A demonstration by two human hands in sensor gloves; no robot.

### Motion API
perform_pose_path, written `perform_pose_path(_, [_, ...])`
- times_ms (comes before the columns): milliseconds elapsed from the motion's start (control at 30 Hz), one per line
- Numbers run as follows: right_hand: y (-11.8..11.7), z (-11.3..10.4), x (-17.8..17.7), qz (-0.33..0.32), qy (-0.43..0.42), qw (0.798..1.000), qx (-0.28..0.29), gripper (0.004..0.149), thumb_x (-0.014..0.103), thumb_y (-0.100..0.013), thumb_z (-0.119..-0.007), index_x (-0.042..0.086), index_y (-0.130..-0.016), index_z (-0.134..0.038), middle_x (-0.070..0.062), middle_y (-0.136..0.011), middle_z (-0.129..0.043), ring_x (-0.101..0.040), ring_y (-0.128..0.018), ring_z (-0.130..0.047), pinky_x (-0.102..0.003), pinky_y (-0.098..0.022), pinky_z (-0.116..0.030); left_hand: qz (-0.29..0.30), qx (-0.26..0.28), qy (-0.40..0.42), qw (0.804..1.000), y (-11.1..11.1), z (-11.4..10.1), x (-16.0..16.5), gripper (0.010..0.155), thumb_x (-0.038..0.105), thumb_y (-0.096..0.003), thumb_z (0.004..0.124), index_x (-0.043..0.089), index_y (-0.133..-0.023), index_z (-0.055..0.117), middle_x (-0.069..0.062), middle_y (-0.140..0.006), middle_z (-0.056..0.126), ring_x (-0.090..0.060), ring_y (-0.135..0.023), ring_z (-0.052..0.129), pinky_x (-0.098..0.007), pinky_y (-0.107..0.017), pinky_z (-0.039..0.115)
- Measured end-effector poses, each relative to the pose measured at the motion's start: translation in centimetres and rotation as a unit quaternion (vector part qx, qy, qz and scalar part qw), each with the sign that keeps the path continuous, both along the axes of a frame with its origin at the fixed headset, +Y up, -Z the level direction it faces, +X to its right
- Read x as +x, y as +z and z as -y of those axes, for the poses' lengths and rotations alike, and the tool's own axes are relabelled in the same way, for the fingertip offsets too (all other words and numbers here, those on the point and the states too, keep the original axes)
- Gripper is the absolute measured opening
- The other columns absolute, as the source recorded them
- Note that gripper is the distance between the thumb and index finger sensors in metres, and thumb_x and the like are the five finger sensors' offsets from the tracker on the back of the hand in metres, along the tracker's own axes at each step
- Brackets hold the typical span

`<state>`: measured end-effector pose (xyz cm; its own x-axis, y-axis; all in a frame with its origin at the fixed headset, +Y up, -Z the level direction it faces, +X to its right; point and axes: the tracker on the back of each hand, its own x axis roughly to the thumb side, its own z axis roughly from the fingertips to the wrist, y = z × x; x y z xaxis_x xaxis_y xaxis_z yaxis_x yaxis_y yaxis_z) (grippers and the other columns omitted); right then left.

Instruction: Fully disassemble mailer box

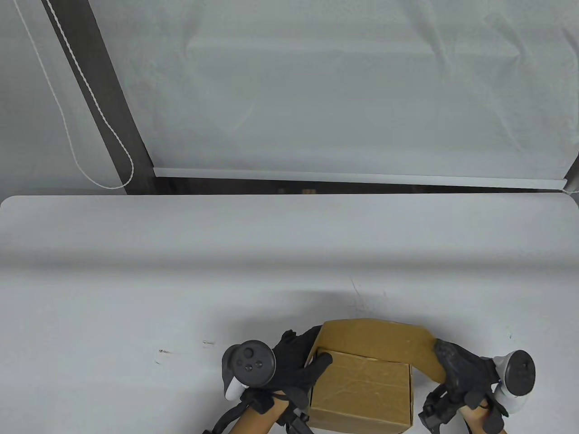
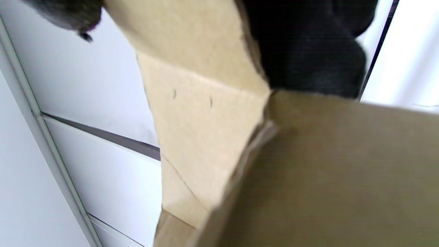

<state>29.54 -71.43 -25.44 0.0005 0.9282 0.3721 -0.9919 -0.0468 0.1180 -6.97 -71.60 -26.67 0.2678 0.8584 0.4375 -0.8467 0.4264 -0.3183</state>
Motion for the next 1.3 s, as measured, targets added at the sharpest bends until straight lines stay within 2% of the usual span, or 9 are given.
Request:
perform_pose_path(167, [-1.0, 2.8, 0.5, -0.034, 0.01, 0.996, -0.085, 0.071, 0.062, -0.057, -0.071, 0.002, -0.092, -0.083, -0.03, -0.079, -0.093, -0.045, -0.06, -0.095, -0.066, -0.066, -0.057, -0.007, -0.067, 0.074, 0.995, -0.6, 1.0, -1.1, 0.054, 0.043, -0.0565, 0.076, 0.001, -0.09, 0.079, -0.019, -0.08, 0.094, -0.045, -0.076, 0.084, -0.073, -0.067, 0.037])
perform_pose_path(300, [-1.2, 5.6, -1.7, -0.205, 0.108, 0.955, -0.182, 0.073, 0.065, -0.059, -0.066, 0.012, -0.11, -0.062, -0.031, -0.106, -0.065, -0.053, -0.086, -0.069, -0.07, -0.073, -0.038, 0.023, -0.1, 0.127, 0.987, -0.8, 2.1, -0.7, 0.053, 0.045, -0.0558, 0.076, 0.003, -0.088, 0.081, -0.017, -0.079, 0.096, -0.046, -0.077, 0.083, -0.074, -0.066, 0.036])
perform_pose_path(333, [-1.2, 5.4, -2.3, -0.225, 0.05, 0.957, -0.177, 0.068, 0.06, -0.061, -0.066, 0.015, -0.111, -0.06, -0.03, -0.108, -0.063, -0.057, -0.086, -0.062, -0.071, -0.074, -0.033, 0.028, -0.109, 0.13, 0.985, -0.8, 2.3, -0.9, 0.053, 0.046, -0.0569, 0.075, 0.005, -0.09, 0.08, -0.017, -0.081, 0.094, -0.045, -0.08, 0.081, -0.074, -0.066, 0.036])
perform_pose_path(433, [-0.9, 3.9, -3.0, -0.192, 0.011, 0.973, -0.13, 0.052, 0.038, -0.059, -0.076, 0.018, -0.107, -0.07, -0.03, -0.105, -0.07, -0.053, -0.087, -0.072, -0.072, -0.073, -0.036, 0.042, -0.099, 0.11, 0.988, -0.8, 2.1, -0.8, 0.054, 0.045, -0.0573, 0.076, 0.01, -0.098, 0.075, -0.021, -0.096, 0.081, -0.05, -0.091, 0.065, -0.076, -0.067, 0.025])
perform_pose_path(533, [-0.4, 1.6, -3.0, -0.151, 0.061, 0.986, -0.04, 0.047, 0.034, -0.058, -0.076, 0.019, -0.103, -0.077, -0.023, -0.102, -0.079, -0.051, -0.086, -0.076, -0.072, -0.074, -0.038, 0.04, -0.069, 0.045, 0.996, -0.4, 1.9, 0.0, 0.075, 0.047, -0.0546, 0.081, 0.014, -0.113, 0.047, -0.027, -0.112, 0.053, -0.054, -0.099, 0.045, -0.078, -0.065, 0.014])
perform_pose_path(667, [0.3, -0.5, -2.8, -0.096, 0.047, 0.994, 0.033, 0.043, 0.031, -0.057, -0.079, 0.022, -0.099, -0.082, -0.019, -0.098, -0.086, -0.047, -0.083, -0.081, -0.069, -0.073, -0.044, 0.037, -0.086, -0.016, 0.995, 0.1, 2.3, 0.9, 0.093, 0.054, -0.0539, 0.078, 0.012, -0.114, 0.021, -0.029, -0.116, 0.029, -0.056, -0.101, 0.029, -0.077, -0.063, 0.008])
perform_pose_path(1067, [1.1, -1.9, -0.3, -0.034, -0.007, 0.999, 0.007, 0.045, 0.037, -0.063, -0.073, 0.026, -0.107, -0.07, -0.015, -0.101, -0.083, -0.037, -0.081, -0.088, -0.059, -0.074, -0.056, 0.077, 0.029, -0.149, 0.985, 1.1, -0.1, 1.9, 0.108, 0.063, -0.0466, 0.084, 0.015, -0.113, 0.013, -0.025, -0.118, 0.019, -0.054, -0.104, 0.021, -0.077, -0.063, 0.003])
perform_pose_path(1200, [1.5, -1.8, 1.8, 0.037, -0.13, 0.991, -0.003, 0.046, 0.039, -0.065, -0.071, 0.027, -0.108, -0.066, -0.014, -0.102, -0.081, -0.036, -0.084, -0.085, -0.057, -0.075, -0.056, 0.112, 0.022, -0.243, 0.963, 1.5, 0.5, 3.3, 0.109, 0.053, -0.0457, 0.092, 0.023, -0.112, 0.01, -0.022, -0.118, 0.009, -0.052, -0.105, 0.012, -0.074, -0.064, -0.003])
perform_pose_path(1300, [1.8, -1.3, 3.1, 0.114, -0.25, 0.961, -0.022, 0.047, 0.039, -0.061, -0.075, 0.022, -0.104, -0.074, -0.018, -0.094, -0.089, -0.037, -0.075, -0.091, -0.056, -0.069, -0.062, 0.105, -0.016, -0.373, 0.922, 1.2, 2.8, 4.1, 0.11, 0.048, -0.047, 0.09, 0.023, -0.109, 0.003, -0.02, -0.116, 0.004, -0.051, -0.105, 0.011, -0.073, -0.064, -0.002])
